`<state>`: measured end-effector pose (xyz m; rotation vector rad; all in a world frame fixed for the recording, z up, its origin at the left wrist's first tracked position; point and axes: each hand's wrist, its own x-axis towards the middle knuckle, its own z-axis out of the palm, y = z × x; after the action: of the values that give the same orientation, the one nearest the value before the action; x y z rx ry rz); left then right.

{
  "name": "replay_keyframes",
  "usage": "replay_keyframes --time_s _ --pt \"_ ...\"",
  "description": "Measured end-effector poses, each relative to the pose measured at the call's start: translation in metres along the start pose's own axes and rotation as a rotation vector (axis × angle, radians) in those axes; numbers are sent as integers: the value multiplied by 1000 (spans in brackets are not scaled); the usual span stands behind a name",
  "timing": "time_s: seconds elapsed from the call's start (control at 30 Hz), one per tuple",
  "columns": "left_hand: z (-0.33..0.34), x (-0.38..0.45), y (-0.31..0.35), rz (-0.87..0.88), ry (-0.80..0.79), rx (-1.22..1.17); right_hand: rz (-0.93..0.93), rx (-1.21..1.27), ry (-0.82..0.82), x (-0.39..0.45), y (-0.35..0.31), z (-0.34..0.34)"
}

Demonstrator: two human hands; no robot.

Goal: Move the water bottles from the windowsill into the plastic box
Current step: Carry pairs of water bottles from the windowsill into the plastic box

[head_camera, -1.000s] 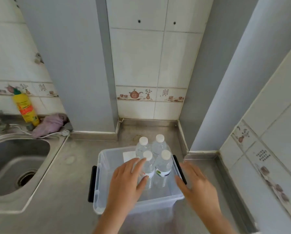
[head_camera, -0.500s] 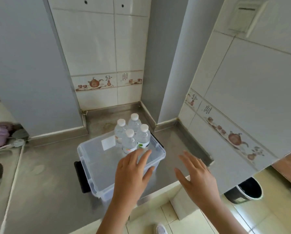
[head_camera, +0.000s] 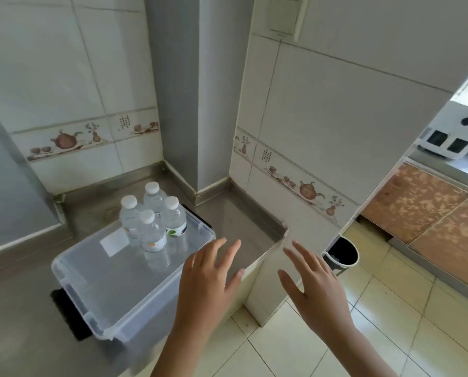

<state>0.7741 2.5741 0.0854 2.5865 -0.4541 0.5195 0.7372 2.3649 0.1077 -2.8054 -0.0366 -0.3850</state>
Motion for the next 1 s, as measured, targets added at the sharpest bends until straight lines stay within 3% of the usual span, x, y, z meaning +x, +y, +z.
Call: replay_keyframes --time_s 0.4,1.0 --pt "63 13 125 237 -168 -27 289 -13 107 -70 116 -52" --pt "184 -50 468 490 -313 -156 601 -103 222 -269 390 -184"
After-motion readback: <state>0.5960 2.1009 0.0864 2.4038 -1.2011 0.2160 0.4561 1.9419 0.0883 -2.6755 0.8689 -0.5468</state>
